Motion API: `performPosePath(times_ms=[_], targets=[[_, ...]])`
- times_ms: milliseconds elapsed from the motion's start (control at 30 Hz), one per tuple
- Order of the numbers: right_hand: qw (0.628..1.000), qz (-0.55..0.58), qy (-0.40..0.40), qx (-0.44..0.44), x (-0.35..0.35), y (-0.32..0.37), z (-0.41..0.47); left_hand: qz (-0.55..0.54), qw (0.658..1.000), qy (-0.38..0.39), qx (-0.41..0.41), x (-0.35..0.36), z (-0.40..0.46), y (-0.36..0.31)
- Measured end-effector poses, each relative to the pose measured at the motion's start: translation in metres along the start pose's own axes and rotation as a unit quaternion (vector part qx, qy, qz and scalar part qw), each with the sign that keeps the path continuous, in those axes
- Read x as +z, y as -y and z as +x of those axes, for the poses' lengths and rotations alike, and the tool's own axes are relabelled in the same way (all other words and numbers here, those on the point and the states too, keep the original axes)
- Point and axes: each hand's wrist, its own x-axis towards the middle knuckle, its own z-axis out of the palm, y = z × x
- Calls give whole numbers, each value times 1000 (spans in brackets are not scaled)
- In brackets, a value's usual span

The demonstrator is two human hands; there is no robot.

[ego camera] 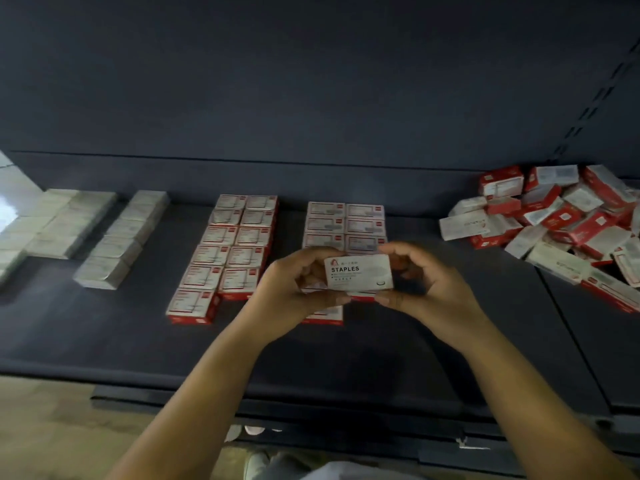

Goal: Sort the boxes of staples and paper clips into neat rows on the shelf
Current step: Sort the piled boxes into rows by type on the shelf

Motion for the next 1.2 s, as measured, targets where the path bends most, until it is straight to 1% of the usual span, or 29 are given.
performPosePath(times_ms=[167, 333, 400, 533, 633, 767, 867, 933, 1000, 1067, 1100, 1200], targets=[[996, -87, 22, -22, 69, 24, 23, -12, 998, -48, -34, -71, -30, 34], [986, -155, 37, -53, 135, 46, 43, -19, 995, -83, -45, -140, -62, 58], [982, -170, 40, -73, 160, 56, 49, -32, 994, -93, -51, -168, -76, 67], [979, -174, 54, -94, 209, 72, 60, -19, 989, -134, -58, -219, -107, 88], [972, -188, 70, -123, 249, 82, 68, -17, 983, -161, -85, -250, -129, 102], [954, -222, 103, -172, 293, 89, 75, 41, 972, -201, -112, -289, -154, 118], [926, -287, 99, -226, 313, 90, 78, 147, 961, -198, -122, -312, -167, 128], [910, -318, 95, -247, 322, 90, 79, 249, 939, -197, -129, -321, -170, 132], [903, -331, 88, -261, 328, 90, 81, 378, 902, -186, -92, -329, -169, 139], [901, -333, 79, -268, 330, 89, 83, 476, 863, -155, -63, -337, -167, 150], [902, -331, 77, -267, 330, 89, 84, 511, 844, -151, -58, -340, -165, 157], [909, -320, 78, -256, 330, 86, 87, 573, 798, -178, -62, -342, -157, 164]])
